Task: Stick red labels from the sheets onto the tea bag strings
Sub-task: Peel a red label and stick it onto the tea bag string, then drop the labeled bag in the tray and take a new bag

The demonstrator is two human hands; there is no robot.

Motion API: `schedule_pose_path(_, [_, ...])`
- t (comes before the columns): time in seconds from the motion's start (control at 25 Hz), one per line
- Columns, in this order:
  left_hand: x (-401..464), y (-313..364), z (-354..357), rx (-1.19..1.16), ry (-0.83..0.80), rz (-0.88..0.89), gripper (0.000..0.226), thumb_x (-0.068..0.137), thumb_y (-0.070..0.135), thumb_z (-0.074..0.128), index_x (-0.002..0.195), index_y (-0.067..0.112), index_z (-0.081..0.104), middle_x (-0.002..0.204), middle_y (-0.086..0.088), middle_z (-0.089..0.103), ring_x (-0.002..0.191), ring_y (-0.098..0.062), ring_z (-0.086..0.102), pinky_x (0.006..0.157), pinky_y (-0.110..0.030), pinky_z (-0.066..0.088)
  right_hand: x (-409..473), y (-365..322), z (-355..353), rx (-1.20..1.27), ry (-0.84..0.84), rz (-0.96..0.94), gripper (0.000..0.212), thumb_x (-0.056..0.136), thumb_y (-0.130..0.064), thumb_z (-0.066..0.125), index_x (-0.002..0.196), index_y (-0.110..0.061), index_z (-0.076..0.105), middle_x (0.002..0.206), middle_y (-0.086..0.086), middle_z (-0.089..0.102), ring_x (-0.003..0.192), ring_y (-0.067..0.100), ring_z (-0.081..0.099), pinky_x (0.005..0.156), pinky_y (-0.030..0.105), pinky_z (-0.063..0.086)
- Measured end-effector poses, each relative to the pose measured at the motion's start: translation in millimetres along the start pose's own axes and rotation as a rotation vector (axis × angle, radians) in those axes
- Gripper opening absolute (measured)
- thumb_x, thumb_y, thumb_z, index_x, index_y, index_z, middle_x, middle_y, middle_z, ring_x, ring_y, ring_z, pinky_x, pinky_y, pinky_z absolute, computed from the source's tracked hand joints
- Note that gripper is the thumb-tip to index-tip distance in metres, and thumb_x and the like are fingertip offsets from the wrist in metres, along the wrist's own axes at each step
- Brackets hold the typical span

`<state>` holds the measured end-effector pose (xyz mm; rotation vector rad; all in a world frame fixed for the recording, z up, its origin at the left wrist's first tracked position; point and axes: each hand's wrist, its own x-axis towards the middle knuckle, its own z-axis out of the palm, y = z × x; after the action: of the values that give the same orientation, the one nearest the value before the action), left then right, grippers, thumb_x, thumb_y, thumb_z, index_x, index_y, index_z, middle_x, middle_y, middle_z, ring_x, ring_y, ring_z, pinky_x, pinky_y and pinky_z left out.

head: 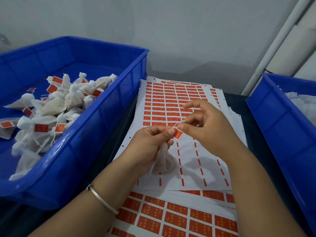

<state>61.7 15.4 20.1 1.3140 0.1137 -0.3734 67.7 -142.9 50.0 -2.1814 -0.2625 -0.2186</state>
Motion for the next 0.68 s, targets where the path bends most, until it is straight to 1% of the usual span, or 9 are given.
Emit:
schedule_pose_path(0.08, [-1.2,0.7,1.8,0.053,0.063,0.057,0.023,0.062,0.034,0.066,0.075,0.016,0.075,0.074,0.001,0.071,0.062,-0.009,0.061,0.067,-0.025,0.051,-0.3,0.3,1.2,0.029,-0.063,0.032,0.049,0.075,-0.021,0.078,0.106,-0.04,0.045,0.075,-0.023,0.068,0.076,-0.007,0.064,0.056,0.001,0.045])
schedule_pose_path(0.16, [-1.7,1.9,3.0,0.115,0.109,0.103,0.023,0.064,0.036,0.066,0.078,0.019,0.074,0.076,0.005,0.072,0.07,-0.01,0.065,0.074,-0.027,0.053,0.0,0.7,3.2,0.077,-0.042,0.058,0.052,0.075,-0.02,0.078,0.109,-0.039,0.044,0.075,-0.017,0.069,0.075,-0.004,0.066,0.057,0.004,0.047])
schedule_pose_path(0.2, [-1.5,3.5,2.8,0.159,0.126,0.122,0.019,0.068,0.035,0.068,0.079,0.021,0.074,0.078,0.008,0.072,0.076,-0.01,0.066,0.073,-0.025,0.053,-0.3,-0.1,4.6,0.096,-0.023,0.068,0.052,0.075,-0.02,0.078,0.109,-0.038,0.043,0.076,-0.015,0.069,0.076,-0.004,0.066,0.057,0.005,0.048])
schedule_pose_path(0.28, [-1.4,10.3,0.5,0.287,0.152,0.157,0.006,0.075,0.031,0.071,0.077,0.025,0.072,0.079,0.013,0.071,0.082,-0.008,0.066,0.067,-0.018,0.05,-2.0,-3.5,7.9,0.117,0.004,0.071,0.053,0.076,-0.02,0.077,0.112,-0.037,0.042,0.078,-0.015,0.069,0.079,-0.004,0.066,0.058,0.006,0.049])
schedule_pose_path(0.32, [-1.7,15.6,-1.3,0.376,0.15,0.18,0.003,0.077,0.03,0.071,0.075,0.027,0.071,0.078,0.015,0.07,0.08,-0.006,0.066,0.064,-0.016,0.049,-2.7,-5.9,9.9,0.123,0.019,0.062,0.054,0.077,-0.018,0.076,0.114,-0.037,0.042,0.079,-0.015,0.068,0.079,-0.004,0.066,0.059,0.007,0.049])
schedule_pose_path(0.44, [-8.1,32.2,-6.2,0.664,0.133,0.284,0.012,0.079,0.03,0.071,0.069,0.031,0.065,0.067,0.019,0.065,0.068,0.002,0.062,0.057,-0.01,0.044,-6.6,-17.3,16.6,0.145,0.094,0.0,0.056,0.079,-0.012,0.073,0.118,-0.038,0.042,0.078,-0.015,0.066,0.079,-0.001,0.066,0.063,0.01,0.052])
schedule_pose_path(0.52, [-16.3,45.0,-7.9,0.751,0.148,0.371,0.015,0.081,0.03,0.069,0.069,0.033,0.062,0.067,0.018,0.064,0.068,0.007,0.06,0.055,-0.008,0.043,-11.0,-28.7,19.9,0.201,0.158,-0.03,0.051,0.078,-0.019,0.073,0.114,-0.042,0.045,0.081,-0.023,0.067,0.08,-0.006,0.065,0.063,0.01,0.052])
schedule_pose_path(0.6, [-25.3,62.3,-9.1,0.756,0.194,0.462,0.016,0.083,0.03,0.067,0.07,0.033,0.059,0.067,0.015,0.063,0.068,0.009,0.059,0.051,-0.006,0.043,-16.2,-38.4,21.7,0.306,0.2,-0.011,0.042,0.072,-0.038,0.069,0.105,-0.048,0.046,0.085,-0.037,0.062,0.082,-0.015,0.061,0.057,0.003,0.046])
schedule_pose_path(0.68, [-35.1,87.3,-14.7,0.683,0.281,0.547,0.015,0.083,0.03,0.067,0.071,0.031,0.058,0.067,0.013,0.065,0.064,0.007,0.061,0.05,-0.005,0.045,-22.7,-41.6,25.6,0.392,0.196,0.04,0.042,0.066,-0.047,0.064,0.104,-0.05,0.046,0.086,-0.035,0.063,0.083,-0.012,0.063,0.054,0.002,0.044])
